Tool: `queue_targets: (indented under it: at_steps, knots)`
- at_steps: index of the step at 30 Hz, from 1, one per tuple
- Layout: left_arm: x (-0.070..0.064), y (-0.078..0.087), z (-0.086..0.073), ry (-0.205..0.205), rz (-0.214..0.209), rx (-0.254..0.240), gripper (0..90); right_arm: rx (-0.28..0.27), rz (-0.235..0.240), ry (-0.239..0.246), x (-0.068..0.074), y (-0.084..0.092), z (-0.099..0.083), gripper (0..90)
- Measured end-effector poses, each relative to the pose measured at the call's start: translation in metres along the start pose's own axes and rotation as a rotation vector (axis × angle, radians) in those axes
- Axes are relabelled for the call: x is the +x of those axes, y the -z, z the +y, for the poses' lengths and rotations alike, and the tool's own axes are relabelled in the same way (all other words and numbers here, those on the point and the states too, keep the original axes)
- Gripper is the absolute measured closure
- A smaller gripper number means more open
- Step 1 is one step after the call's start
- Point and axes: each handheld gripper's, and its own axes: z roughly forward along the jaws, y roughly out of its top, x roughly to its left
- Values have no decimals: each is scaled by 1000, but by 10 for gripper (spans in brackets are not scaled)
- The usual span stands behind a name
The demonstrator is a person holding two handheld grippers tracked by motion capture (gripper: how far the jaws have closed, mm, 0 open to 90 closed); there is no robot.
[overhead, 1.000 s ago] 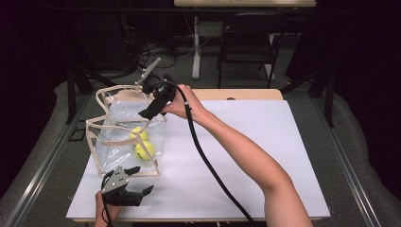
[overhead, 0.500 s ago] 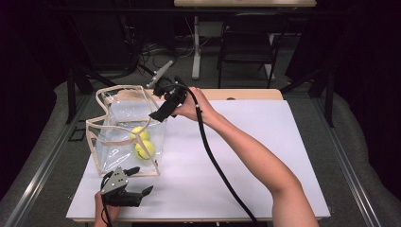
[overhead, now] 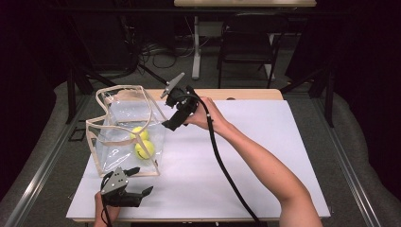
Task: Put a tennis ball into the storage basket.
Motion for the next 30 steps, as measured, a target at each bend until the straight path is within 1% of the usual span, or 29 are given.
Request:
queue_targets:
  at_steps: [3,8,10,16,22,30]
  knots:
    - [0,0,0,0,0,4,159,6,-2,2,2,1,-7,0]
    - [0,-1,0,2,1,2,159,20,-2,-9,4,2,-20,0]
    - [0,0,0,0,0,3,159,30,6,-12,5,0,-27,0]
    - [0,0,0,0,-1,2,159,59,10,-14,10,-4,-45,2]
    - [0,0,0,0,1,3,159,72,12,-19,14,-6,-61,2]
    - [0,0,0,-1,1,3,159,99,26,-41,17,-10,-80,4]
